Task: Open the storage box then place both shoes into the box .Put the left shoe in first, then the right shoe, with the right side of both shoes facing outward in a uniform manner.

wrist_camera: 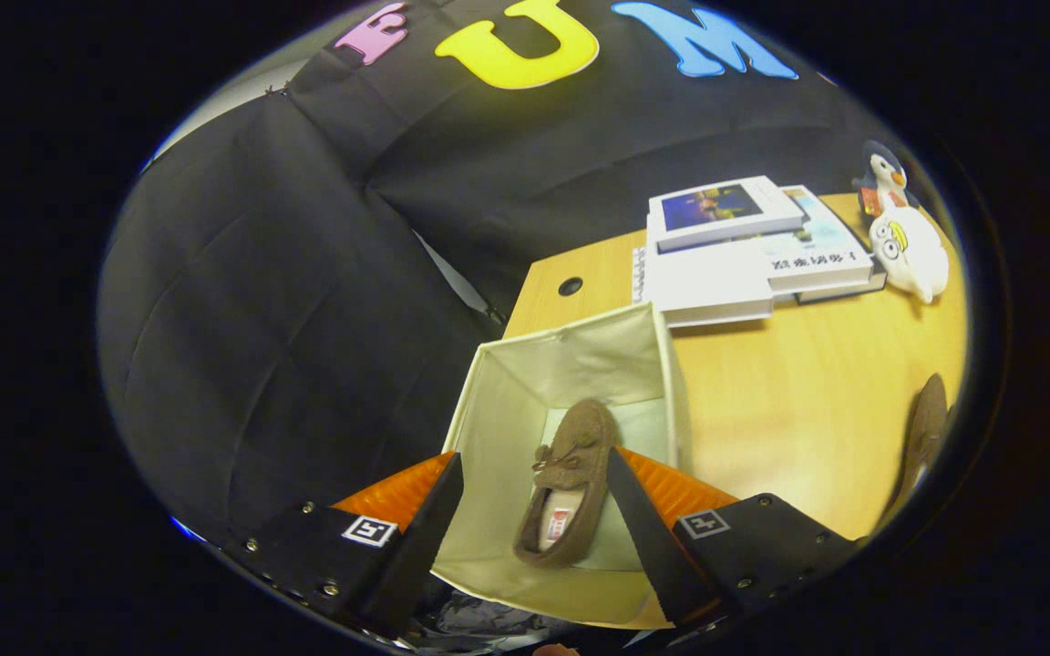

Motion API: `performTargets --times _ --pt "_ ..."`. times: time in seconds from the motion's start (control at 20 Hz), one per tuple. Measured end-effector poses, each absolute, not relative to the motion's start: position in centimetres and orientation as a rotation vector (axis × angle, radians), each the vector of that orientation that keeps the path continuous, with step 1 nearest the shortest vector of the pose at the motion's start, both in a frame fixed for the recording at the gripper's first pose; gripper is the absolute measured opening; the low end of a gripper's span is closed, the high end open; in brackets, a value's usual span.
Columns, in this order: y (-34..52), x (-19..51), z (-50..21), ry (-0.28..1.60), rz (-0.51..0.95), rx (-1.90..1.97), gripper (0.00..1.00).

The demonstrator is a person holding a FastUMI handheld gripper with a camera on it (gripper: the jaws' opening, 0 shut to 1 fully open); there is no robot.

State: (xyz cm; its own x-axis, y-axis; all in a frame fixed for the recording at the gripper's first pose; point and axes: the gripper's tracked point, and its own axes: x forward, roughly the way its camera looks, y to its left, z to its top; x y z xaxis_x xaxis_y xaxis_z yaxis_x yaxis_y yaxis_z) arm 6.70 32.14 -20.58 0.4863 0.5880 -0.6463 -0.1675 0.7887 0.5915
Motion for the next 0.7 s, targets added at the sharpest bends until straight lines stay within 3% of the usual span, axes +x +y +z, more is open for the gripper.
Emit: performTargets --times 0.7 --pt "14.8 4.6 -21.2 0.889 0.333 0.313 0.96"
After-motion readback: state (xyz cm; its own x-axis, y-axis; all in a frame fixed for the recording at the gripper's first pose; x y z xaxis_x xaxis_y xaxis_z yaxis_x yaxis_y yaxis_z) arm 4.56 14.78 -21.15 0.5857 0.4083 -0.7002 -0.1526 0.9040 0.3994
